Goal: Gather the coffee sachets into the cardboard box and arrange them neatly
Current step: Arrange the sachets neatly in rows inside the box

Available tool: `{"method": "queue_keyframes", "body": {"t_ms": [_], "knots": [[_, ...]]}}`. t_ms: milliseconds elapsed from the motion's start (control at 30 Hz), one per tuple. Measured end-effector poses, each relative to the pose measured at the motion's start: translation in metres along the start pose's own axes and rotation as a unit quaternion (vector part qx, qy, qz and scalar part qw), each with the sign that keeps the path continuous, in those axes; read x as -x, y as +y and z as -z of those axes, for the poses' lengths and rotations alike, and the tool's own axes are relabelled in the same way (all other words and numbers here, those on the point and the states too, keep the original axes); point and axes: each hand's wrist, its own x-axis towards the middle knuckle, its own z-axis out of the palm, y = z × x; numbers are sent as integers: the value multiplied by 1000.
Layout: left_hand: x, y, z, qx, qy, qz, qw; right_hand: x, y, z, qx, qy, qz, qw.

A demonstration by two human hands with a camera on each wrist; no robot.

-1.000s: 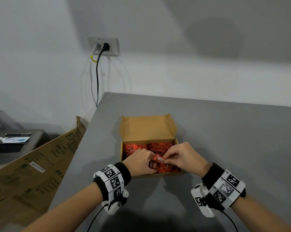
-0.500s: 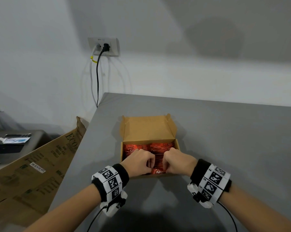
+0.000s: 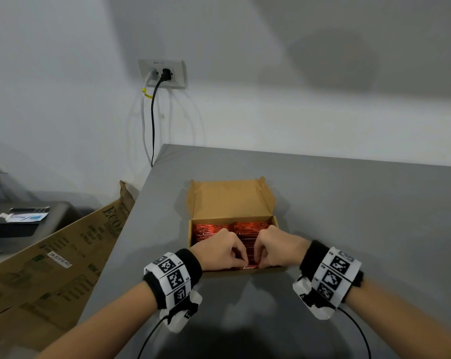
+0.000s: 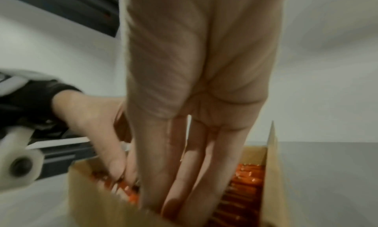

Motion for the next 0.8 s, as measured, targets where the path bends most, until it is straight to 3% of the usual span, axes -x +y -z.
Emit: {"method": "queue_keyframes", "body": {"t_ms": [500, 800], "knots": [[-14, 10, -6, -167, -50, -30, 984, 2, 1, -6, 84, 2, -12, 996], [-2, -5, -5, -103, -19, -38, 994, 13, 7, -3, 103, 31, -17, 994]]}}
